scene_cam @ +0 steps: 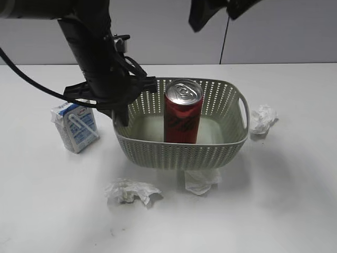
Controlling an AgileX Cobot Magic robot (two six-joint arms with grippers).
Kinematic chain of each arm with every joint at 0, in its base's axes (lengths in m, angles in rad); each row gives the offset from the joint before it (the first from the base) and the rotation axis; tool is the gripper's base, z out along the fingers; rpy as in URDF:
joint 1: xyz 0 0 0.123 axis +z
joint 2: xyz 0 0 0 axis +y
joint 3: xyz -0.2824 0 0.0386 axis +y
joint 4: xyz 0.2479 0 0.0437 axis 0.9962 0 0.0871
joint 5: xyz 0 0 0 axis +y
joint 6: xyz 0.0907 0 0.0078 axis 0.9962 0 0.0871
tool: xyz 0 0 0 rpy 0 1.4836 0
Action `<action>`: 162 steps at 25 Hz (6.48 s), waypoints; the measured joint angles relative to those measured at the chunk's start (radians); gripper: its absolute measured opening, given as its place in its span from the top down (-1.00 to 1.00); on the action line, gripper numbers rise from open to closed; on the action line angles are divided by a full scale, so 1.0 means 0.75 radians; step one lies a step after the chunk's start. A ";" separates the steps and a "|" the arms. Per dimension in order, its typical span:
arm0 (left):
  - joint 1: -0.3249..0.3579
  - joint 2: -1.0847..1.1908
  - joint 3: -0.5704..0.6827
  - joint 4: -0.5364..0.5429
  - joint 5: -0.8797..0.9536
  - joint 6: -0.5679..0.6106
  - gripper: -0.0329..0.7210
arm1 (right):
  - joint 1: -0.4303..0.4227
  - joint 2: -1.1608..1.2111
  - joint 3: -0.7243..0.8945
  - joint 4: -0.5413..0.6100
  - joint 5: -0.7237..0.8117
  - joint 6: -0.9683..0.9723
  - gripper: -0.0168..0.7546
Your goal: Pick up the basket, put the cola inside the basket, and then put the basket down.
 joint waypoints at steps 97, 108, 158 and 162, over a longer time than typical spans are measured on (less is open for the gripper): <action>0.187 0.698 -0.980 0.047 0.238 0.123 0.90 | -0.609 -2.438 1.823 -0.272 -0.235 -0.030 -0.50; 0.193 0.696 -0.981 -0.017 0.230 0.173 -0.38 | -0.609 -2.438 1.823 -0.275 -0.235 -0.026 -0.50; 0.711 -0.790 -0.163 0.485 0.224 0.554 -0.70 | -0.609 -2.438 1.823 -0.275 -0.235 -0.025 -0.50; 0.711 -1.047 0.217 0.469 0.222 0.558 -0.70 | -0.609 -2.438 1.823 -0.275 -0.235 -0.025 -0.50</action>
